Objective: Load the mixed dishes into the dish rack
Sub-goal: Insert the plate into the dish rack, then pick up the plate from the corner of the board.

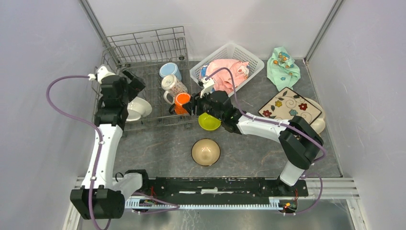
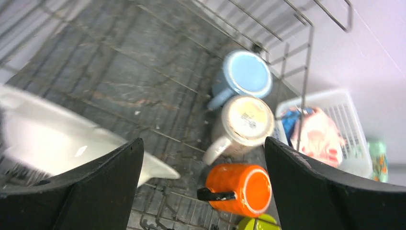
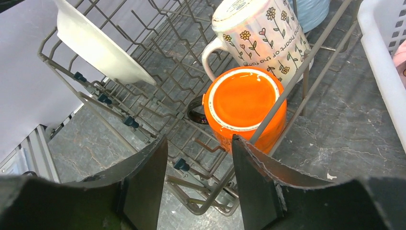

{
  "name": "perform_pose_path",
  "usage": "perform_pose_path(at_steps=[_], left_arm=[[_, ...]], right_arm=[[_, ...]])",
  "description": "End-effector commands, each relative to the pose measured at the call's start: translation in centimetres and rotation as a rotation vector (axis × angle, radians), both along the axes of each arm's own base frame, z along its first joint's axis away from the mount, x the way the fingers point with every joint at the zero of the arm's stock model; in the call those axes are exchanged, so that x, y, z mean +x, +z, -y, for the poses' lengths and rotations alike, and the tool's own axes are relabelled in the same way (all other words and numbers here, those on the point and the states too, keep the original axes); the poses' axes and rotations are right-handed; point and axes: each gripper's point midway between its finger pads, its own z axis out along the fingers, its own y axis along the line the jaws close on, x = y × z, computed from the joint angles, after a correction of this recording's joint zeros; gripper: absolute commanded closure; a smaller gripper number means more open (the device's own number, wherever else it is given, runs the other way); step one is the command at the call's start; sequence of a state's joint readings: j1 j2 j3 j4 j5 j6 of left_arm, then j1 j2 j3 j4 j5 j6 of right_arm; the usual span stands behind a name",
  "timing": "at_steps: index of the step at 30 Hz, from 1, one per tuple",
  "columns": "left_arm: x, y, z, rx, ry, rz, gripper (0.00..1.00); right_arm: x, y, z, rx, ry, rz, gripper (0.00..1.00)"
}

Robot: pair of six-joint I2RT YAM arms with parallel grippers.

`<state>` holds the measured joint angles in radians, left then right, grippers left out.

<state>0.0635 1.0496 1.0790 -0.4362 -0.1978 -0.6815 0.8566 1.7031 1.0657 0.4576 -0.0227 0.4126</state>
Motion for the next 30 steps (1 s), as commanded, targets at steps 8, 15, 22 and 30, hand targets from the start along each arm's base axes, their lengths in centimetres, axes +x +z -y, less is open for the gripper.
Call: perform_pose_path(at_steps=[8,15,22,30], left_arm=[[-1.2,4.5,7.0,0.247,-0.351,0.181,0.0],[-2.3,7.1,7.5,0.235,-0.371,0.251,0.0],[-2.3,6.7,8.0,0.176,-0.368,0.291,0.0],[-2.1,6.0,10.5,0.223,-0.533,0.307,0.0]], right_arm=[[-0.4,2.9,0.4,0.026,-0.008,-0.014,0.41],[-0.8,3.5,0.7,0.043,0.002,-0.026,0.46],[-0.3,4.0,2.0,0.033,-0.044,-0.031,0.46],[-0.2,2.1,2.1,0.0,-0.044,-0.072,0.5]])
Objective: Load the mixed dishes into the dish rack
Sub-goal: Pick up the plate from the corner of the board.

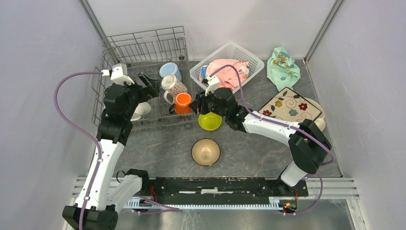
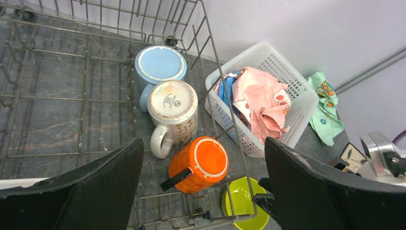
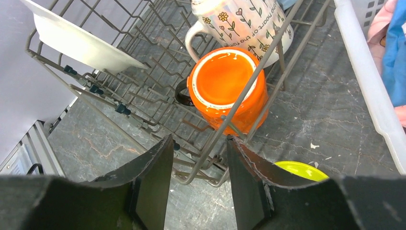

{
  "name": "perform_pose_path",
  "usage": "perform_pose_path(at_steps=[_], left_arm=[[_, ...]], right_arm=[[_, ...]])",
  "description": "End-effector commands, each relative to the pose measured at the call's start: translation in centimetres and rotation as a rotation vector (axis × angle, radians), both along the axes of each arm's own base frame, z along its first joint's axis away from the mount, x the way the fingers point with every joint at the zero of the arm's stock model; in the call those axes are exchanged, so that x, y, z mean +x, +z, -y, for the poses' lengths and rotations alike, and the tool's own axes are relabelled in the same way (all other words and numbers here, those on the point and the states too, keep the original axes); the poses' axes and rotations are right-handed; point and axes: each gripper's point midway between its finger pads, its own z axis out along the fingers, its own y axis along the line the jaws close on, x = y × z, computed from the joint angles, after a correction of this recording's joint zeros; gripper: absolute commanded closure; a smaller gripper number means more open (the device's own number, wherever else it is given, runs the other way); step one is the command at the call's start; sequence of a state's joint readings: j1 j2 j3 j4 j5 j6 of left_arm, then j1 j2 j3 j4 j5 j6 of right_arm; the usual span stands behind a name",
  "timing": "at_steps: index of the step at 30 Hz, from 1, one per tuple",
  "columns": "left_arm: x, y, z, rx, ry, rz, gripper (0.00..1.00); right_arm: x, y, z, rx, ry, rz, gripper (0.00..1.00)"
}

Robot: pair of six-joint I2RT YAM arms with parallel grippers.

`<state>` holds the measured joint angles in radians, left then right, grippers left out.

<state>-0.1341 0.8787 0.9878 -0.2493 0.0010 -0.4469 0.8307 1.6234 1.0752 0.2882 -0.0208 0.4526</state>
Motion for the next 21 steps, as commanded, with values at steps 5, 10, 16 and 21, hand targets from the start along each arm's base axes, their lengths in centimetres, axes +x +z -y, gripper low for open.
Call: perform_pose_path(at_steps=[5,10,16,21], left_arm=[[0.5,-1.9,2.8,0.073,-0.175,0.038,0.0],[0.8,-5.0,3.3,0.108,-0.223,-0.005,0.0],[0.6,-5.4,3.0,0.113,-0.205,-0.023,0.0],[0.3,-5.4,3.0,0.116,-0.207,-0.022,0.0]], right_arm=[[-0.3,0.4,-0.9,0.064,0.023,-0.036,0.63],[-1.1,-1.4,-1.3,0.065,0.049,-0.097,0.66],[-1.6,-2.3,-1.9,0.068,0.07,-0.123,0.69],[-2.0,-2.1,-2.2,0.045,0.09,-0.104,0.68]])
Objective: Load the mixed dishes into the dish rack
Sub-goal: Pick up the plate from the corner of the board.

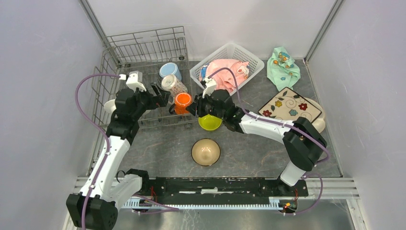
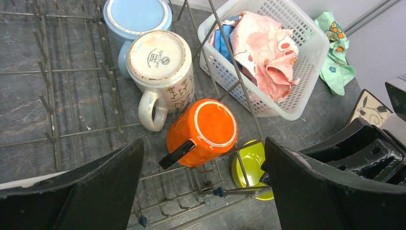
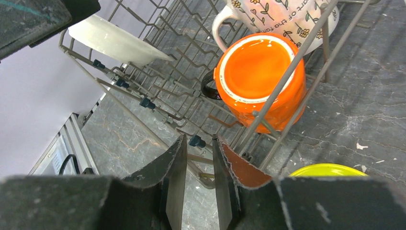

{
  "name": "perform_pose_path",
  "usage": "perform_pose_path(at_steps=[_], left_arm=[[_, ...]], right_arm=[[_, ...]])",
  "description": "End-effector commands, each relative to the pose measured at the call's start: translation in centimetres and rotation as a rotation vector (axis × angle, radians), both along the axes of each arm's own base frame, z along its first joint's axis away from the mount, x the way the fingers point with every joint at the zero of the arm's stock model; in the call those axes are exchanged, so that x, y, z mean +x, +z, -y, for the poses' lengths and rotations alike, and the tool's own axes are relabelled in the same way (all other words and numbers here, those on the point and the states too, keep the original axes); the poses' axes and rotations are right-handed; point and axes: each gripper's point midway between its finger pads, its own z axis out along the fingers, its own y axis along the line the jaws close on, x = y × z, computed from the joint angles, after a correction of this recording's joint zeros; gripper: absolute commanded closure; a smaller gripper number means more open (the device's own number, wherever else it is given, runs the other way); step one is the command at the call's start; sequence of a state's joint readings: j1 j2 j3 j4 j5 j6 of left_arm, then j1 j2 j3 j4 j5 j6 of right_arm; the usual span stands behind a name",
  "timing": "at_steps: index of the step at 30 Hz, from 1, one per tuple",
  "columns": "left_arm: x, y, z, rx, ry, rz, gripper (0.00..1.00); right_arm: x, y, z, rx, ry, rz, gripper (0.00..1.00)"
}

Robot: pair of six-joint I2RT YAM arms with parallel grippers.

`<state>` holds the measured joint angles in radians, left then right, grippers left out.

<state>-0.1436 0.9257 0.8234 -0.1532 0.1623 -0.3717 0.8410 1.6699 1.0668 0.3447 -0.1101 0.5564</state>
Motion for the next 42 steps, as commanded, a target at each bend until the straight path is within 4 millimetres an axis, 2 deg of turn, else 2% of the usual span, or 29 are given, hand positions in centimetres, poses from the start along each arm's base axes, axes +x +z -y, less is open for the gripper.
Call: perform_pose_path(at_steps=[1,6,8,12,19,25,27,29,31,35,42], left_arm=[[-0.1,1.7,0.1,0.05,-0.034,0.083,0.0],[-0.1,1.4,0.3,0.048,-0.043,0.073,0.0],[-0.2,1.5,0.3,0.046,-0.045,0.074,0.0],[-0.1,1.3,0.3,0.046,-0.044,0.065,0.0],[-0.3,1.0,1.2,0.041,-0.088,0.061,0.0],[-0.3,0.9,1.3,0.041,-0.094,0.059,0.0],[-0.2,0.9,1.2,0.04,-0.087,0.059,0.0],[-0.2,0.9,1.2,0.041,-0.085,0.059,0.0],[-0.3,0.9,1.1,0.04,-0.081,0.06,0.0],[-0.3,1.1,0.9,0.044,-0.07,0.066,0.0],[-0.2,0.8,0.9,0.042,-0.072,0.057,0.0]], right_arm=[[-0.2,-0.3,0.0,-0.047,0.013,0.016,0.67],[1.6,2.8,1.9,-0.096,-0.046,0.108,0.65],[2.1,3.2,2.6,-0.102,-0.07,0.118,0.65],[2.4,1.8,3.1,-0.132,-0.088,0.107,0.63],[1.9,-0.6,1.5,-0.094,-0.031,0.041,0.62],[0.8,-2.0,1.1,-0.084,-0.006,-0.002,0.69],[0.2,-2.3,0.9,-0.088,0.004,-0.003,0.7],[-0.6,-2.3,0.5,-0.084,0.018,-0.003,0.85],[-1.5,-2.2,-0.2,-0.069,0.044,-0.009,0.92],[-2.9,-2.3,-1.2,-0.057,0.07,-0.029,0.92],[-3.2,-1.5,-1.0,-0.03,0.04,-0.039,0.92]])
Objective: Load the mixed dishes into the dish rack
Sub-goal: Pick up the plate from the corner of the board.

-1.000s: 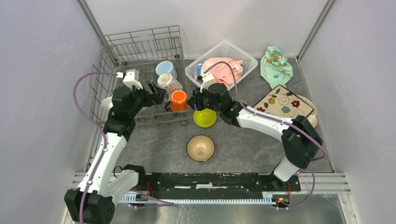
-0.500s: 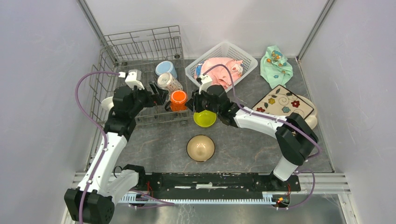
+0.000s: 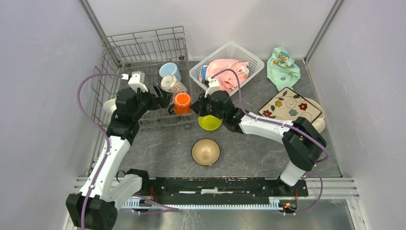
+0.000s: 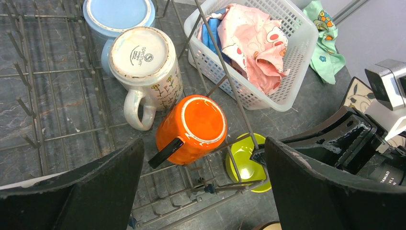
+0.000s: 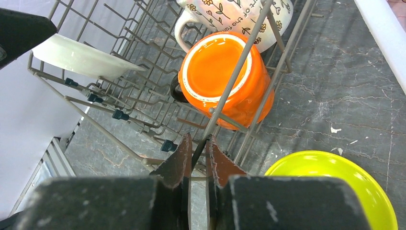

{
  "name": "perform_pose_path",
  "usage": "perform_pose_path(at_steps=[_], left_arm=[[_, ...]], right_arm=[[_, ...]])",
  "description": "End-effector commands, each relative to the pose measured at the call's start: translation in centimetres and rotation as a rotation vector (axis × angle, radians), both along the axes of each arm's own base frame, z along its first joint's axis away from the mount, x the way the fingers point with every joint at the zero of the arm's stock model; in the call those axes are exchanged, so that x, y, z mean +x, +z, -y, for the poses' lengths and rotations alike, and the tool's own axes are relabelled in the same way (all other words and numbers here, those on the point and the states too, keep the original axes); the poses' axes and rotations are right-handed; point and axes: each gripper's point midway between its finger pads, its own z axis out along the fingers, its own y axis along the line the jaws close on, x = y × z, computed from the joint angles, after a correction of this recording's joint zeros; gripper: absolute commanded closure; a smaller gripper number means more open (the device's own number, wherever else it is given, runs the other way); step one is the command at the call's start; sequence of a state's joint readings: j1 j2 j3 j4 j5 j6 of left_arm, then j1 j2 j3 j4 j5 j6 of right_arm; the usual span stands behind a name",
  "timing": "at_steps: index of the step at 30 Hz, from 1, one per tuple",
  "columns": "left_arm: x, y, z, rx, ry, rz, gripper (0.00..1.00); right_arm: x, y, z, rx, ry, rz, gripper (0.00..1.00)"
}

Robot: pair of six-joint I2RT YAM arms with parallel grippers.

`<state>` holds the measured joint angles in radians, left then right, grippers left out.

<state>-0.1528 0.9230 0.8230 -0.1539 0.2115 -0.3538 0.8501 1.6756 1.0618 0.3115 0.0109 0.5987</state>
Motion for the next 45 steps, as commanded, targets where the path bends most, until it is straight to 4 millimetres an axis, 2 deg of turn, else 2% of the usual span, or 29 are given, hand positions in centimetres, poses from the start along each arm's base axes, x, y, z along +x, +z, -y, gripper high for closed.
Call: perform_pose_path(at_steps=[1,4,8,12,15,17,21,23,26,30,34,37,42,45], left_arm=[[0.2,0.8,-0.1,0.038,-0.009,0.054,0.0],[0.2,0.9,-0.3,0.039,0.0,0.058,0.0],[0.0,0.8,-0.3,0.038,0.0,0.059,0.0],[0.2,0.6,-0.4,0.033,0.009,0.046,0.0],[0.3,0.6,-0.6,0.038,0.026,0.042,0.0],[0.2,0.8,-0.8,0.041,0.033,0.05,0.0],[0.1,0.9,-0.9,0.044,0.038,0.053,0.0],[0.1,1.0,-0.9,0.041,0.041,0.051,0.0],[0.1,0.9,-1.0,0.04,0.046,0.048,0.0],[0.0,0.9,-1.3,0.042,0.06,0.044,0.0],[0.0,1.0,-1.3,0.042,0.059,0.05,0.0],[-0.1,1.2,-0.5,0.035,0.018,0.062,0.0],[-0.4,1.3,-0.1,0.024,-0.006,0.068,0.0],[-0.3,1.1,0.0,0.022,-0.012,0.061,0.0]], right_arm=[[-4.4,-0.1,-1.8,0.006,0.155,-0.005,0.92],[-4.7,0.4,-1.4,0.014,0.148,0.002,0.91],[-4.1,1.6,-0.7,-0.008,0.12,0.044,0.8],[-2.6,3.5,1.5,-0.045,0.018,0.113,0.64],[-1.4,4.8,4.1,-0.078,-0.066,0.149,0.5],[-0.6,5.6,6.1,-0.086,-0.144,0.162,0.37],[0.6,6.8,10.4,-0.092,-0.276,0.166,0.2],[1.1,7.5,13.2,-0.12,-0.363,0.172,0.03],[1.6,8.0,17.2,-0.177,-0.495,0.19,0.02],[1.8,7.7,22.7,-0.267,-0.629,0.184,0.02],[1.8,6.7,29.0,-0.326,-0.782,0.161,0.02],[1.3,6.1,33.4,-0.362,-0.896,0.156,0.02],[0.7,3.5,37.6,-0.39,-0.957,0.12,0.02],[0.4,1.7,41.0,-0.445,-1.009,0.055,0.02]])
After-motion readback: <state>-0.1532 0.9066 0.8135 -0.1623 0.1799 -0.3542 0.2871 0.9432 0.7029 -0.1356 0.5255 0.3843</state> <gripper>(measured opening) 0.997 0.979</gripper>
